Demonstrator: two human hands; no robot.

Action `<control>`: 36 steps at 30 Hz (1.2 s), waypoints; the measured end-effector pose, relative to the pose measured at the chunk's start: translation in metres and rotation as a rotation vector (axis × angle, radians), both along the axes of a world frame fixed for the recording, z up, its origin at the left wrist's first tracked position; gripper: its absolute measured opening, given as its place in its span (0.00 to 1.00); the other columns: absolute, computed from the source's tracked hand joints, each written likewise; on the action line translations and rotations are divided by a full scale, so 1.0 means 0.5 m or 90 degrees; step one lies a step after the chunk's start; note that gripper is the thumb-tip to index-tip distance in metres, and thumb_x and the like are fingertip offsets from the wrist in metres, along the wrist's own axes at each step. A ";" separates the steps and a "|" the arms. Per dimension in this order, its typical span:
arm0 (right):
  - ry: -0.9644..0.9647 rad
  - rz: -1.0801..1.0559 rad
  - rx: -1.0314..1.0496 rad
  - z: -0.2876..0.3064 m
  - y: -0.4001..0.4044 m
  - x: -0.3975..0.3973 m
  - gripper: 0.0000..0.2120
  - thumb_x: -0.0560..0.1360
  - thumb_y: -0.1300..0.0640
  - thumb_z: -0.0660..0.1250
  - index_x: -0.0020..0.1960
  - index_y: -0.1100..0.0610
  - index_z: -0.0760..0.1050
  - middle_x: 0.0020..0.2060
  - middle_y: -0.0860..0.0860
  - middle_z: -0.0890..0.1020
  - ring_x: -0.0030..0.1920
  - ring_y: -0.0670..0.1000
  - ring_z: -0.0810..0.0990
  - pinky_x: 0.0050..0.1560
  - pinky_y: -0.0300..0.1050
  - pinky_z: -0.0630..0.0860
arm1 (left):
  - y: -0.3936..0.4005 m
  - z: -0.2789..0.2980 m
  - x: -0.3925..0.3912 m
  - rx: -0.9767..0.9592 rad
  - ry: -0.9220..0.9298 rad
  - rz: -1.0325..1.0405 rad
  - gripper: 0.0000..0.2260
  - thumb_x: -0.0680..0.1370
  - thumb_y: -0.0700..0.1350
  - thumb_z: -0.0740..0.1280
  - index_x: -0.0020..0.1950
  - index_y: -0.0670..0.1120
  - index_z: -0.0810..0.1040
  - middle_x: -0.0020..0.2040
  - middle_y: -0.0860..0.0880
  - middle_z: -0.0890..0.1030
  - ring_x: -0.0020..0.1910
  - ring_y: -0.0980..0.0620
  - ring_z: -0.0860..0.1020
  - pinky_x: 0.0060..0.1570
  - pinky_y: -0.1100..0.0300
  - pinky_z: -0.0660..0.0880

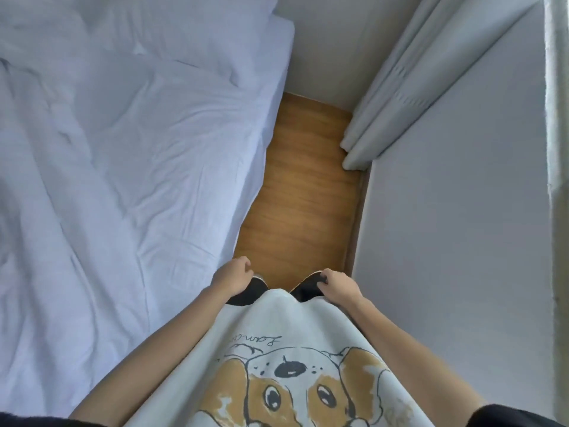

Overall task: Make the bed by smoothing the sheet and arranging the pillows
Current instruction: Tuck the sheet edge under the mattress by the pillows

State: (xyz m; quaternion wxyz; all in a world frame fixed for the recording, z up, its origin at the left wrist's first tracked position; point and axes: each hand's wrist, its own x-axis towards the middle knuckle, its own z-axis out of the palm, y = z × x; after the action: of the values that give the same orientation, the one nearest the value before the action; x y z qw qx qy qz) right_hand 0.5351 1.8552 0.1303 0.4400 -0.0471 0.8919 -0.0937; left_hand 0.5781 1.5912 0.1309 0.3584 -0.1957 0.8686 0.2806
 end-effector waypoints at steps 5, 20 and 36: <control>-0.035 0.100 0.001 -0.025 -0.068 -0.184 0.13 0.77 0.53 0.59 0.59 0.55 0.73 0.55 0.54 0.80 0.56 0.55 0.77 0.46 0.44 0.70 | -0.057 0.011 -0.143 -0.026 -0.012 0.048 0.14 0.80 0.46 0.58 0.64 0.46 0.73 0.61 0.48 0.77 0.57 0.47 0.76 0.50 0.58 0.69; -0.027 0.402 -0.022 -0.030 -0.270 -0.995 0.17 0.79 0.50 0.57 0.66 0.54 0.71 0.60 0.55 0.78 0.57 0.57 0.77 0.55 0.49 0.74 | -0.026 0.022 -0.649 0.000 -0.041 0.415 0.13 0.76 0.49 0.60 0.57 0.47 0.75 0.52 0.47 0.80 0.49 0.47 0.77 0.49 0.54 0.75; 0.019 0.674 -0.019 -0.019 -0.658 -1.140 0.13 0.79 0.54 0.57 0.58 0.58 0.75 0.50 0.55 0.82 0.49 0.55 0.79 0.43 0.45 0.72 | -0.304 -0.007 -0.705 -0.022 -0.048 0.597 0.16 0.80 0.47 0.57 0.67 0.46 0.70 0.63 0.45 0.75 0.60 0.46 0.74 0.57 0.55 0.71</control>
State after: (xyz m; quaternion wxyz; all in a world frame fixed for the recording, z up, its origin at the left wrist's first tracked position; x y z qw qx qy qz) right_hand -0.0351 1.5263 0.1206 0.4135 -0.4982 0.7510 0.1294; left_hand 0.2258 1.4393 0.1272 0.2207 -0.5831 0.6772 0.3908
